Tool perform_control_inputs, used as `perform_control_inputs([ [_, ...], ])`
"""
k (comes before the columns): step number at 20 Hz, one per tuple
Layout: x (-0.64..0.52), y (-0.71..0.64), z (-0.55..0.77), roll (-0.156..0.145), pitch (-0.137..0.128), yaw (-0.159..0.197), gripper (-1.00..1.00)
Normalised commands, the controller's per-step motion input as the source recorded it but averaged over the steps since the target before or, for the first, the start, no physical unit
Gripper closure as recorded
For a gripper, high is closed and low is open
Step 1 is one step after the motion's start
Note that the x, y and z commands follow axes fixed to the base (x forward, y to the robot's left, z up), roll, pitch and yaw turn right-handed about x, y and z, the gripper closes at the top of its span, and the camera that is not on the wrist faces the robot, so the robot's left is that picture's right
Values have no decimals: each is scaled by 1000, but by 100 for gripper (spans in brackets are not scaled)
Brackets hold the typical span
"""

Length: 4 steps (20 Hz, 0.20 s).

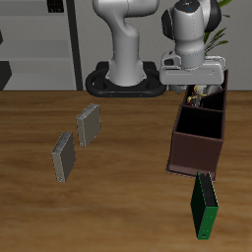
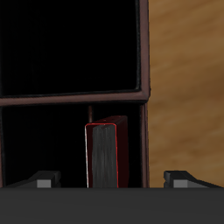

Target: Place the white-yellow mug into the left desk caddy's left compartment and place the red book into the left desk caddy's front compartment

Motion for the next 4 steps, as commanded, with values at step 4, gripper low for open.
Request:
perform_control_inputs([
  [4,-74,-76,106,-16,-7,-5,-100],
])
